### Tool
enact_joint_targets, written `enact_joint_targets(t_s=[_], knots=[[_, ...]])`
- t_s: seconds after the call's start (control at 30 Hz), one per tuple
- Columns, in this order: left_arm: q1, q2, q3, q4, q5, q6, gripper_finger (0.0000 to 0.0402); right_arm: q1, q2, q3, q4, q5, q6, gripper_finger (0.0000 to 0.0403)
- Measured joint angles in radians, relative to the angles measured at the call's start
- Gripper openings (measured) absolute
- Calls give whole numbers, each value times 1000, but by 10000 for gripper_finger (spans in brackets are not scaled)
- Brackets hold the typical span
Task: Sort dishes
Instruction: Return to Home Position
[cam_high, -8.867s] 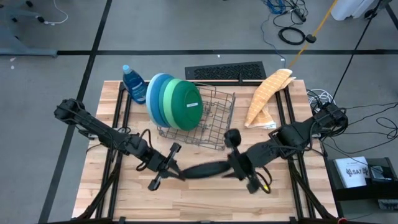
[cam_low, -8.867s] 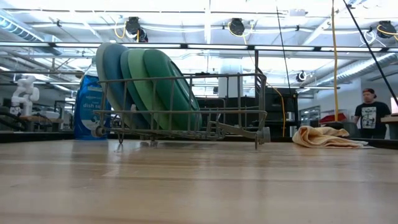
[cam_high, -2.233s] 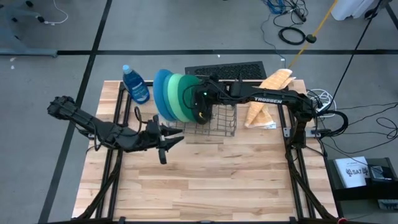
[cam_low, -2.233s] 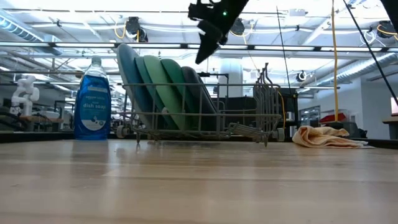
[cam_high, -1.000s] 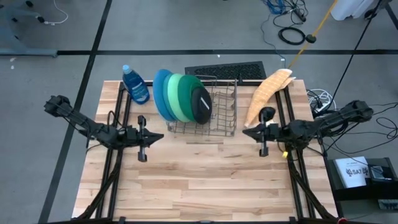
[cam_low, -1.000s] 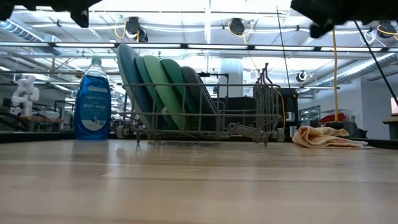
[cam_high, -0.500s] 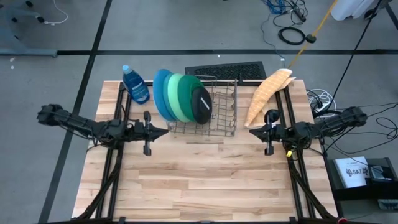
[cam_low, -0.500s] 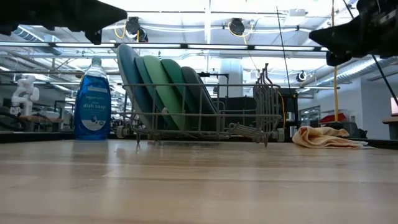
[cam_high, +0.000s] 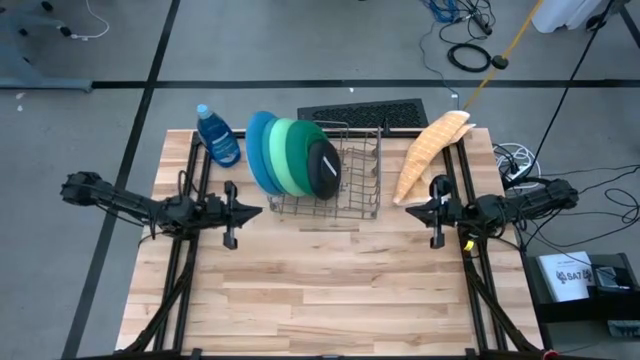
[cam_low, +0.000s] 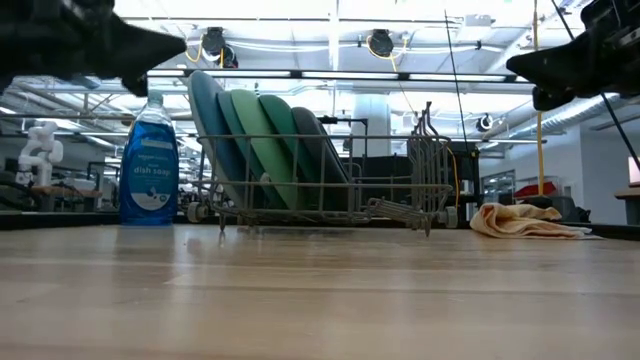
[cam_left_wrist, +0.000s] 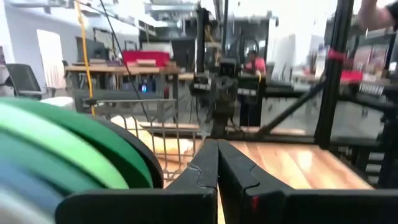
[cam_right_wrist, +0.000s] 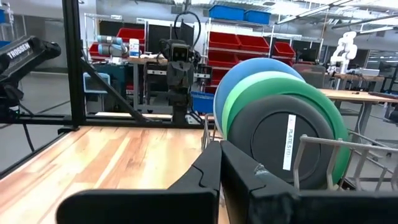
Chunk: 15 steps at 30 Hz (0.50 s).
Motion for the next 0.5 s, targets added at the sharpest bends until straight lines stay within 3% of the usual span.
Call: enact_joint_targets(t_s=[0.07,0.23,0.5], knots=[[0,-32,-45,27,-3,-16,0,0,-29,0,-34,0,2,0],[-1,-71,-45,-81,-7,-9,0,0,-96,0,-125,0,15,0],[-1,-146,-45,-165,-42,66,0,0,-97,0,-154,1,18,0]])
